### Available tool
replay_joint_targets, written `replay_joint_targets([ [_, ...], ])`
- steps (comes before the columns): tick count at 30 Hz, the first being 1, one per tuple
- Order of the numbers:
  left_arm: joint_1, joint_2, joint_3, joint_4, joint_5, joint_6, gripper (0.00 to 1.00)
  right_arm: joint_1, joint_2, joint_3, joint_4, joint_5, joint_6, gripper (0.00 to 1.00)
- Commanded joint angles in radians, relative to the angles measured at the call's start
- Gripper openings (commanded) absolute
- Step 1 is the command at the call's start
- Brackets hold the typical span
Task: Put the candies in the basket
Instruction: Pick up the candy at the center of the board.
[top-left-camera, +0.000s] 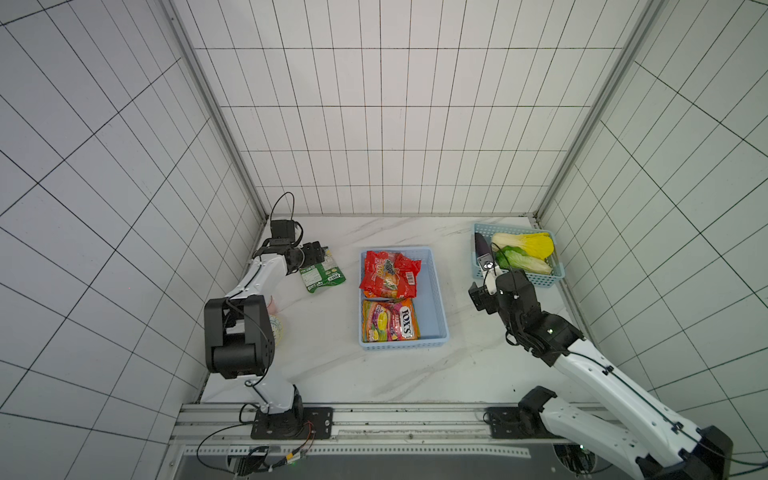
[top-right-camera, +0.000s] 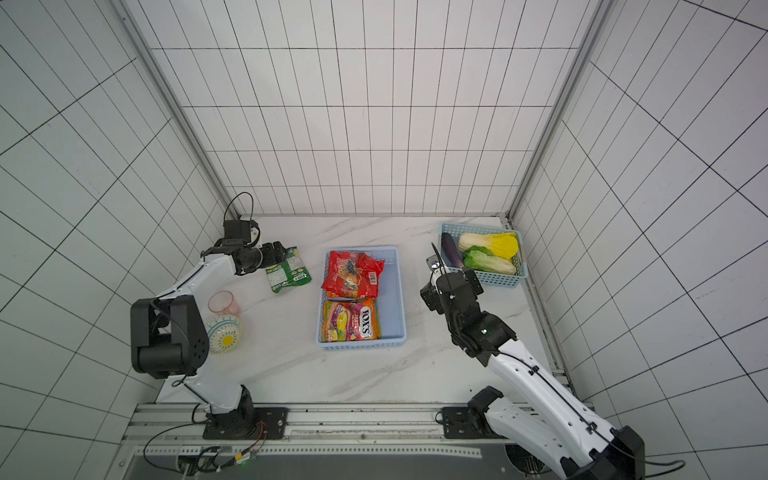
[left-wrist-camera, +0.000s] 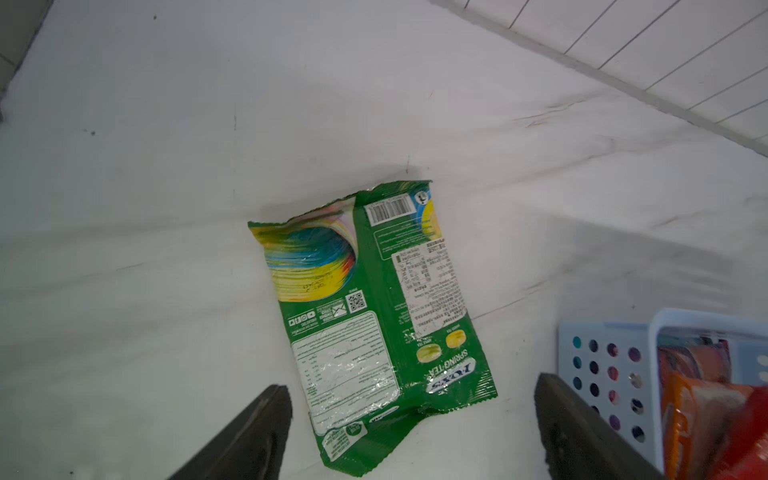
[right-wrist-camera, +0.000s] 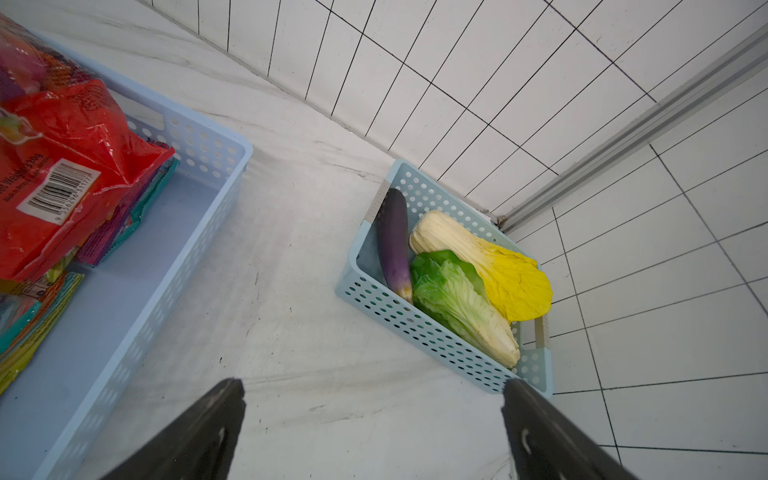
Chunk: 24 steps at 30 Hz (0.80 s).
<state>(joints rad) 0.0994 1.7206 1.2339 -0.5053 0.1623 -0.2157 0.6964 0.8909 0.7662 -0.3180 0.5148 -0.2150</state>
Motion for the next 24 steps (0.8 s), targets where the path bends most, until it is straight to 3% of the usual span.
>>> replay_joint_targets([
  [1, 0.02, 0.052, 0.018, -0.022, -0.039, -0.007, 0.94, 0.012, -0.013, -0.008, 0.014, 0.012, -0.006, 0.99],
  [9, 0.022, 0.197, 0.1, -0.082, -0.063, -0.006, 0.98, 0.013, -0.026, -0.012, 0.017, 0.021, -0.011, 0.99],
  [16, 0.01, 0.33, 0.199, -0.148, -0.06, 0.003, 0.96, 0.014, -0.028, -0.015, 0.019, 0.029, -0.014, 0.99],
  [19, 0.006, 0.379, 0.215, -0.16, -0.04, -0.001, 0.84, 0.014, -0.032, -0.007, 0.019, 0.008, -0.012, 0.99],
  [24, 0.004, 0.413, 0.238, -0.182, -0.046, 0.006, 0.53, 0.014, -0.034, -0.015, 0.024, 0.027, -0.017, 0.99],
])
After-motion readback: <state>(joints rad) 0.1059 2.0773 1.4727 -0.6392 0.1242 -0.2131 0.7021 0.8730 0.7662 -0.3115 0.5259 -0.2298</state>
